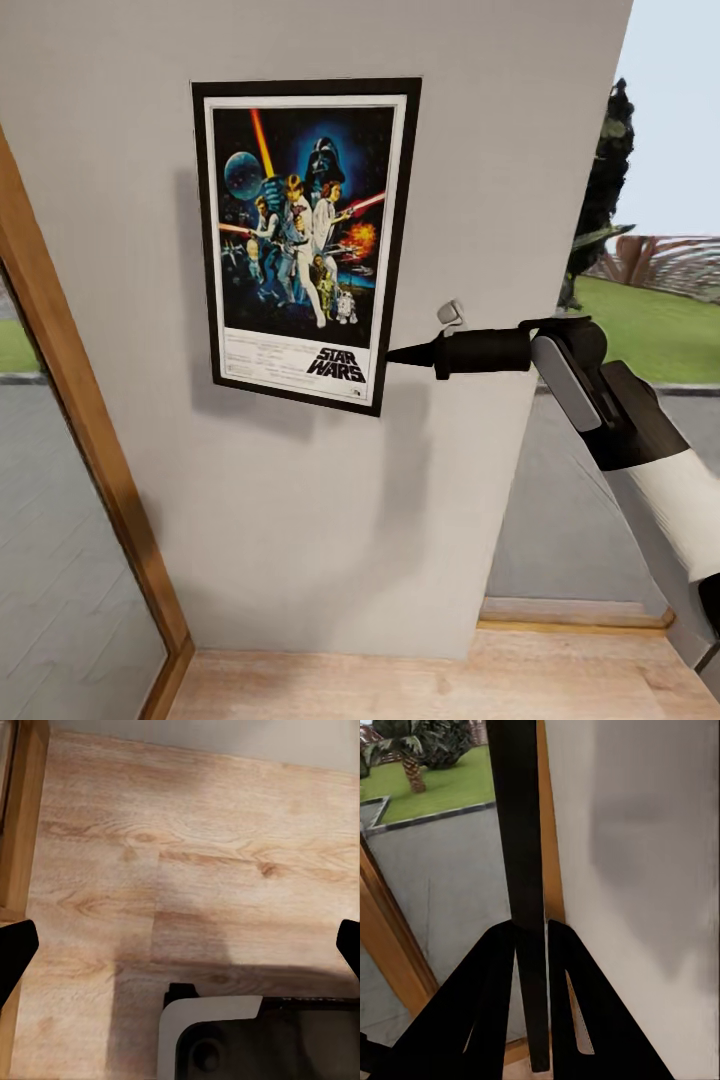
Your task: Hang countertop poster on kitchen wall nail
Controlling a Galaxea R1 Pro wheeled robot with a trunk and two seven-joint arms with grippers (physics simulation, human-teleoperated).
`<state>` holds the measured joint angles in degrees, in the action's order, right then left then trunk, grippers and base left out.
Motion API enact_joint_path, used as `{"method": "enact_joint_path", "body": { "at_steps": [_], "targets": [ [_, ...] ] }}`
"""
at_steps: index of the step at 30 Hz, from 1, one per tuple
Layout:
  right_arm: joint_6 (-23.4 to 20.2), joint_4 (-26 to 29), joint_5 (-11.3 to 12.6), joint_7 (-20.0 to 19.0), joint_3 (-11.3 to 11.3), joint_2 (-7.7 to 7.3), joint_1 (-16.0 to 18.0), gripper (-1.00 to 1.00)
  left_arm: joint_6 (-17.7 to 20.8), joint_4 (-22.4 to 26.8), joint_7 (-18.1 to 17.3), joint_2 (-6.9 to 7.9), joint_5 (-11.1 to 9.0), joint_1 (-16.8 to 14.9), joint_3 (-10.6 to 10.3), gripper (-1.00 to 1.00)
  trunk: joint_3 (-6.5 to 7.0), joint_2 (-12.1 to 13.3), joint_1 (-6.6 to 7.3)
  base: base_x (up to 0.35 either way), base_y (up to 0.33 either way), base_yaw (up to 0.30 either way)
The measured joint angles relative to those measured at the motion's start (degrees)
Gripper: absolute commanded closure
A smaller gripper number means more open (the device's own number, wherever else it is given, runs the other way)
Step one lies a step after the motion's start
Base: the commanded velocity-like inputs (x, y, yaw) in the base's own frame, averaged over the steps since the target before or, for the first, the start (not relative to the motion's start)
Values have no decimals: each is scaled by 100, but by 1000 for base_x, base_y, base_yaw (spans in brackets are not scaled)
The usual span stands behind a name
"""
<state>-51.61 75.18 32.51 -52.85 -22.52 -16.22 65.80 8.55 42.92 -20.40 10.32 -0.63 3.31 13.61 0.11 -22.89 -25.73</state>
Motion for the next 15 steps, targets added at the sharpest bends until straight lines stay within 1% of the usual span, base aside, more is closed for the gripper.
{"method": "enact_joint_path", "body": {
  "at_steps": [2, 5, 15],
  "targets": [
    [-1, 3, 0, 0, 0, 0, 0, 100, 0, 0, 0, 0, 0, 0, 0, -100, 0, 0, 0, 291, 0, 0],
    [0, 7, -1, 0, 0, 0, 0, 100, 0, 0, 0, 0, 0, 0, 0, -100, 0, 1, -2, 165, 0, 0],
    [2, 15, 1, 0, 0, 0, 0, 100, 0, 0, 0, 0, 0, 0, 0, -100, 0, 1, -3, 29, 0, 0]
  ]
}}
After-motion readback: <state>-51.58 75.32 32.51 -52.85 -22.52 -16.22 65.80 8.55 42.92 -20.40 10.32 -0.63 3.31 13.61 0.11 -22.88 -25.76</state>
